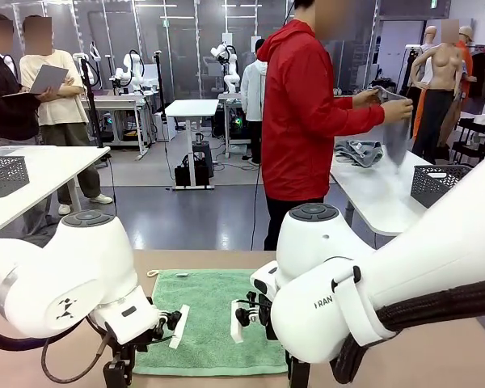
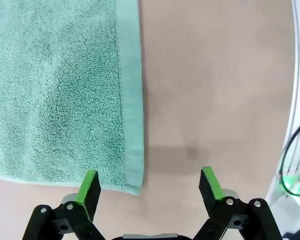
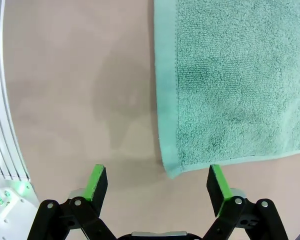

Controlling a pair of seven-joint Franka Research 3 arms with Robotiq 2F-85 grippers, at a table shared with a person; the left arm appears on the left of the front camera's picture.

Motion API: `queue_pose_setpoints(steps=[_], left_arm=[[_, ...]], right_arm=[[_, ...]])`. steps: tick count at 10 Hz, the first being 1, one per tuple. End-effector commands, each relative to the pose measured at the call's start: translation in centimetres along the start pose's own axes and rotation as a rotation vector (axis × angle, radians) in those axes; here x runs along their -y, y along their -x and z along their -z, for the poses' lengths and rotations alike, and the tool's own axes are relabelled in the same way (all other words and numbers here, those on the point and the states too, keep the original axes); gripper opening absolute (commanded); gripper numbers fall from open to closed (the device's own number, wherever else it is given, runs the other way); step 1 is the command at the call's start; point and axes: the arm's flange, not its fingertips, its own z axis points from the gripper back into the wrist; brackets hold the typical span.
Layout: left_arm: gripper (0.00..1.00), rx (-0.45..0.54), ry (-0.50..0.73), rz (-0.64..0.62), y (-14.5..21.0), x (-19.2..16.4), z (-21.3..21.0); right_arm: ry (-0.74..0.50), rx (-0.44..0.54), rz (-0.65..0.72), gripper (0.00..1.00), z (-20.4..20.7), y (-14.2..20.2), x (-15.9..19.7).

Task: Fold the towels and place them in the basket.
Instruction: When a person lays out a Towel with hook on the table, fold it in half twice.

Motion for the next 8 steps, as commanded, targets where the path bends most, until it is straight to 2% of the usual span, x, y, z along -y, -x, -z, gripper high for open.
queue_pose_setpoints(steps=[1,6,7,8], left_arm=[[1.00,0.025,-0.052,0.022,0.49,-0.35,0.84],[1.00,0.019,-0.050,0.017,0.79,-1.16,1.71],[0.95,0.015,-0.057,0.018,0.87,-1.15,1.78],[0.80,0.012,-0.061,0.021,0.88,-1.12,1.80]], right_arm=[[0.013,0.006,-0.022,1.00,1.07,0.05,1.00],[0.015,0.014,-0.039,1.00,1.85,0.11,1.38],[0.005,0.016,-0.031,0.80,1.88,0.10,1.40],[0.010,0.014,-0.027,0.80,1.94,0.10,1.44]])
